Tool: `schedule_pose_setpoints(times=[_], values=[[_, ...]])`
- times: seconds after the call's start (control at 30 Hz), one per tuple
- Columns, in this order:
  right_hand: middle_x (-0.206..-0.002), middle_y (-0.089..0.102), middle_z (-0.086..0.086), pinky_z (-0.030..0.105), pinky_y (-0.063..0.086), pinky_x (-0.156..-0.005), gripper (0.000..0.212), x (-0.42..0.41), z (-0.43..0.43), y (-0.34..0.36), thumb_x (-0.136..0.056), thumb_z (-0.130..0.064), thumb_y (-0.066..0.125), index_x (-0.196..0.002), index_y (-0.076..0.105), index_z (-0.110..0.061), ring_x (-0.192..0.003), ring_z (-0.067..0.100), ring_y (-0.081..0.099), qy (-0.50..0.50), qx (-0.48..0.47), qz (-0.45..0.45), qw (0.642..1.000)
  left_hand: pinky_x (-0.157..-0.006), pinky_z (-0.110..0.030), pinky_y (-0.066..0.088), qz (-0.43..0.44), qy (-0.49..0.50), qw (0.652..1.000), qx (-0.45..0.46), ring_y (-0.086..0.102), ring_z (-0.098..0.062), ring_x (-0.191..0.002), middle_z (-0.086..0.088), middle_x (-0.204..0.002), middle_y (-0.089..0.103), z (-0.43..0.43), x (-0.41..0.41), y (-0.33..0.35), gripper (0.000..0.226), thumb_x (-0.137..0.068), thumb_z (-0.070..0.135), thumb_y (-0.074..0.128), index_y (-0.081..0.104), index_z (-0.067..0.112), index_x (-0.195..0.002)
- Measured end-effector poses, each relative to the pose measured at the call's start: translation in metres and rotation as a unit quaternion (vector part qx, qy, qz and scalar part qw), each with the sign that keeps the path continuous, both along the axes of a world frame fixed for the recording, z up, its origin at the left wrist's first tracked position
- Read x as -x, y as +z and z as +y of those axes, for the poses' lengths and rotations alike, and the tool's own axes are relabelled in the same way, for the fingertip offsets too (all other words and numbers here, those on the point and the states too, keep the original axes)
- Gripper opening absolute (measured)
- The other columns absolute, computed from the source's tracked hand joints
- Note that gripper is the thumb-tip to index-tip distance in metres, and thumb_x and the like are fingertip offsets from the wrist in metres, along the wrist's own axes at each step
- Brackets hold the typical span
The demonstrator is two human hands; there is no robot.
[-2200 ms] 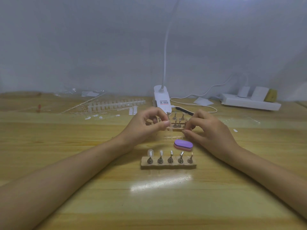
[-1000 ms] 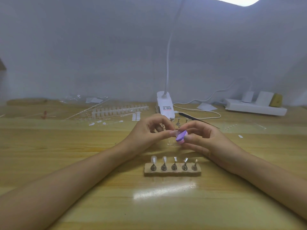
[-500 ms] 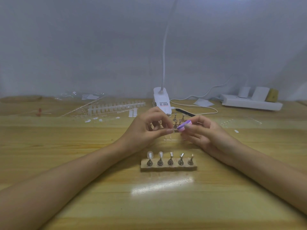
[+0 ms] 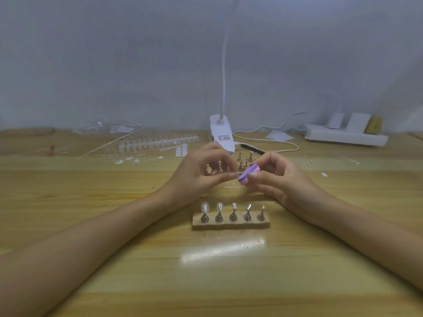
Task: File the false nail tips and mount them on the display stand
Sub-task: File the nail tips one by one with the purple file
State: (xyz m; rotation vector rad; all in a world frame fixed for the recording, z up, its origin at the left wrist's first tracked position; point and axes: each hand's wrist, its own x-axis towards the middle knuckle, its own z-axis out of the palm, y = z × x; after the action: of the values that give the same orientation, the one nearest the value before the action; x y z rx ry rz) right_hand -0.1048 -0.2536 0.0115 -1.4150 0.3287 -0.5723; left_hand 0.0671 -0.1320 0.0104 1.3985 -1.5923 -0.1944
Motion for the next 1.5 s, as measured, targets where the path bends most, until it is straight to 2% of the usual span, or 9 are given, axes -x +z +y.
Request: schedule_pose_setpoints(times=[0.27,0.47,0.83,0.97,1.1,1.2,1.3,1.43,1.5], values=[[-0.098,0.071,0.021,0.041,0.061,-0.080,0.028,0.0013,0.0040,0.0017,-0.074,-0.008,0.076,-0.093,0.056,-0.003,-0.087,0.031,0.073,0.054,0.059,0.037,0.996,-0.061,-0.008,0.039,-0.003,-0.004,1.000,-0.002,0.053,-0.004,-0.074,0.004,-0.088,0.056,0.0008,0.0026,0.0017,0.005,-0.084,0.008,0.074,0.070,0.004,-0.085],[-0.098,0.072,0.021,0.033,0.060,-0.073,0.029,0.0010,0.0022,0.0007,-0.074,-0.007,0.077,-0.094,0.056,-0.004,-0.088,0.031,0.074,0.033,0.039,0.029,0.998,-0.068,-0.013,0.043,0.004,0.008,1.000,0.002,0.057,-0.021,-0.079,0.006,-0.089,0.057,-0.0001,0.0007,0.0018,0.004,-0.085,0.010,0.073,0.070,0.008,-0.085],[-0.098,0.073,0.016,0.034,0.061,-0.078,0.029,0.0006,0.0017,-0.0006,-0.073,-0.009,0.076,-0.093,0.055,-0.005,-0.091,0.030,0.073,-0.002,0.041,0.010,0.999,-0.068,-0.011,0.041,0.004,0.008,1.000,-0.008,0.055,-0.007,-0.077,0.006,-0.088,0.057,-0.0004,0.0000,0.0006,0.004,-0.085,0.012,0.074,0.071,0.009,-0.085],[-0.098,0.074,0.020,0.037,0.061,-0.076,0.031,0.0005,0.0028,0.0002,-0.075,-0.006,0.078,-0.094,0.055,-0.004,-0.090,0.033,0.074,0.046,0.062,0.039,0.996,-0.069,-0.010,0.042,0.001,0.007,1.000,-0.008,0.056,-0.006,-0.077,0.003,-0.089,0.057,-0.0002,-0.0003,0.0009,0.005,-0.085,0.012,0.074,0.071,0.008,-0.084],[-0.098,0.072,0.020,0.032,0.060,-0.074,0.032,0.0004,0.0010,0.0000,-0.071,-0.008,0.077,-0.093,0.055,-0.004,-0.087,0.031,0.074,-0.014,0.023,0.004,1.000,-0.068,-0.010,0.042,0.008,0.009,1.000,-0.013,0.057,-0.004,-0.077,0.005,-0.089,0.057,0.0002,0.0003,0.0008,0.004,-0.085,0.012,0.074,0.071,0.009,-0.084],[-0.098,0.073,0.023,0.034,0.060,-0.072,0.034,0.0002,0.0049,0.0004,-0.075,-0.005,0.078,-0.097,0.052,0.000,-0.087,0.032,0.075,0.049,0.077,0.044,0.995,-0.068,-0.009,0.041,0.007,0.004,1.000,-0.009,0.056,-0.003,-0.077,0.005,-0.088,0.057,0.0003,0.0004,0.0006,0.004,-0.085,0.011,0.074,0.071,0.008,-0.084],[-0.098,0.071,0.023,0.033,0.060,-0.074,0.032,-0.0006,0.0025,-0.0014,-0.072,-0.007,0.076,-0.094,0.053,-0.002,-0.087,0.028,0.074,-0.016,0.044,0.012,0.999,-0.069,-0.010,0.041,0.009,0.006,1.000,-0.011,0.056,-0.003,-0.077,0.008,-0.088,0.057,-0.0001,0.0002,0.0006,0.005,-0.084,0.012,0.074,0.071,0.008,-0.084],[-0.098,0.073,0.022,0.034,0.061,-0.073,0.030,-0.0005,0.0048,-0.0003,-0.077,-0.002,0.076,-0.097,0.053,-0.002,-0.088,0.031,0.074,0.048,0.076,0.046,0.995,-0.070,-0.011,0.042,0.008,0.006,1.000,-0.012,0.058,-0.006,-0.078,0.009,-0.088,0.057,-0.0007,-0.0010,-0.0001,0.006,-0.085,0.012,0.073,0.071,0.007,-0.085],[-0.098,0.072,0.020,0.034,0.061,-0.075,0.029,-0.0005,0.0031,-0.0006,-0.074,-0.004,0.075,-0.094,0.054,-0.002,-0.087,0.030,0.074,-0.001,0.045,0.022,0.999,-0.069,-0.010,0.042,0.008,0.006,1.000,-0.018,0.058,-0.007,-0.078,0.006,-0.089,0.057,-0.0008,-0.0008,-0.0002,0.005,-0.085,0.013,0.074,0.071,0.009,-0.084]])
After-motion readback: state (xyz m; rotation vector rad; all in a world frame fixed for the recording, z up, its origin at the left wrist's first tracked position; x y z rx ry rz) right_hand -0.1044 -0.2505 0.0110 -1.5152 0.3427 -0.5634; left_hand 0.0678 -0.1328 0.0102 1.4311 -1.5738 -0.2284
